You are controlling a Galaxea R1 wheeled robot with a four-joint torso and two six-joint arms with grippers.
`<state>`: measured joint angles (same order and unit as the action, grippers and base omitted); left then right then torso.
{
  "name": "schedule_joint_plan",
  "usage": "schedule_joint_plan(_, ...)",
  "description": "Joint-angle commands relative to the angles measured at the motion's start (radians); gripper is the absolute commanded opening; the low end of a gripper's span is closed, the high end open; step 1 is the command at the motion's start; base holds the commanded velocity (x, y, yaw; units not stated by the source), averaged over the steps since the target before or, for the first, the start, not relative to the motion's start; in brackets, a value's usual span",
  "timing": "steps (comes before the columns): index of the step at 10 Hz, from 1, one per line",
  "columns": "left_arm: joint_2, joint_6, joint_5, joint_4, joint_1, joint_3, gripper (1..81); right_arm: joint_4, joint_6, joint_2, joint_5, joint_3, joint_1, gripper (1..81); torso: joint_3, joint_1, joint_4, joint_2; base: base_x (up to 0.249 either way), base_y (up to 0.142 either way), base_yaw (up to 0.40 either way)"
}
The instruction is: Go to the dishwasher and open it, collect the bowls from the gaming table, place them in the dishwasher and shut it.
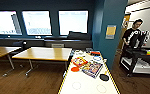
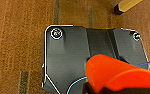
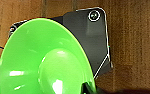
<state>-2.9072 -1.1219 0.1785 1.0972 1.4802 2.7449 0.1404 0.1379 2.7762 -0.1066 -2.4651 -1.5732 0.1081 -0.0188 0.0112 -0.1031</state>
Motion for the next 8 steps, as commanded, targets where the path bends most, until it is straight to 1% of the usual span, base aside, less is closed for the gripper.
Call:
schedule_joint_plan(1,0.017,0.005,-0.04,0.016,-0.039,0.018,1.0,-0.01,0.003,0.004,0.054,-0.037,0.038,1.0,0.0,0.0,0.0,0.0,-0.123,0.0,0.0)
schedule_joint_plan(3,0.012,0.005,-0.039,0.015,-0.033,0.033,1.0,-0.01,0.003,0.015,0.056,-0.053,0.038,1.0,0.0,0.0,0.0,0.0,-0.13,0.0,0.0)
schedule_joint_plan(8,0.005,0.005,-0.045,0.016,-0.031,0.044,1.0,-0.011,0.003,0.019,0.054,-0.054,0.038,1.0,0.0,0.0,0.0,0.0,-0.133,0.0,0.0)
